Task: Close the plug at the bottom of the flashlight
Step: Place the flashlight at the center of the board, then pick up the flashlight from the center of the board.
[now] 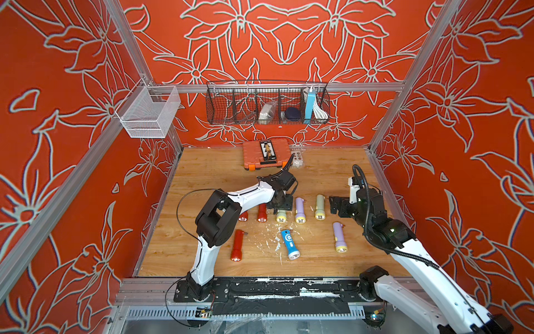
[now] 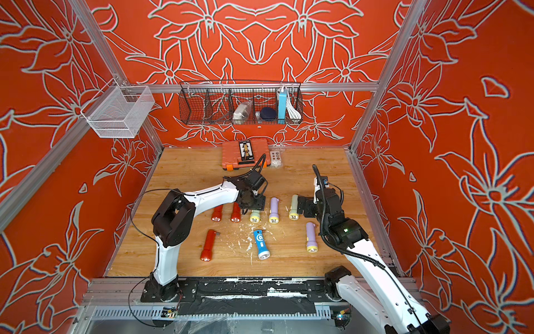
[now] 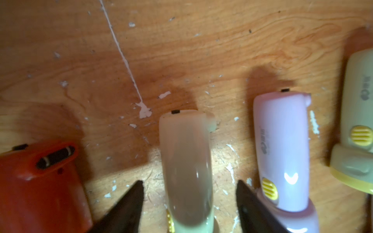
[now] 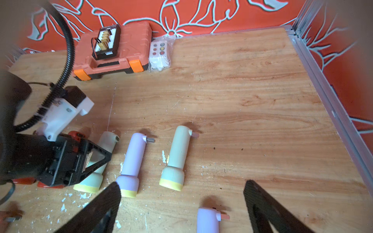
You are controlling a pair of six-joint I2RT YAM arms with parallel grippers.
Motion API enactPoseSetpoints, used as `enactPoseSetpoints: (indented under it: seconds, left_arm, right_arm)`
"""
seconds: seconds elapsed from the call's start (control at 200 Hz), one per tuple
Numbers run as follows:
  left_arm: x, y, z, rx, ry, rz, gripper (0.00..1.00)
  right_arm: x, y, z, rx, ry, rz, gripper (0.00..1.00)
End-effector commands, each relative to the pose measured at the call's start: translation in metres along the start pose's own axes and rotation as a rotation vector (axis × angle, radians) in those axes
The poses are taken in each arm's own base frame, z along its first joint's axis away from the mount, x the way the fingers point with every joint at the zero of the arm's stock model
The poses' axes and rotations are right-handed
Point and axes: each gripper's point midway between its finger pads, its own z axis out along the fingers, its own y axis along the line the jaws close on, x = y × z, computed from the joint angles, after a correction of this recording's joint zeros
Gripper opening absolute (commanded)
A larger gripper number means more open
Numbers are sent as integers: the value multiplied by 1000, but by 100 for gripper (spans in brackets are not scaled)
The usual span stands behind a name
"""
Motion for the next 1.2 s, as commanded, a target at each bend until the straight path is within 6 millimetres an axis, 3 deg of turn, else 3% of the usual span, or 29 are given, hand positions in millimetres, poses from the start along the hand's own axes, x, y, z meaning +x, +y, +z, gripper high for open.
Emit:
enactPoseSetpoints:
  seconds: [0.0, 0.345, 0.836, 1.191]
  left_arm:
    - [-10, -19, -29, 64, -44, 19, 78]
    - [-15, -62, -40, 140, -86, 80, 77]
    - [-8, -70, 14, 39, 6, 111, 72]
    - [1, -79, 39, 6, 48, 144, 64]
  right_arm:
    - [-1, 1, -6, -8, 22, 3, 98]
    - [-2, 5, -13, -40, 19, 31, 98]
    - [3, 2, -14, -34, 17, 14, 98]
    - [12, 0, -9, -31, 25, 16, 98]
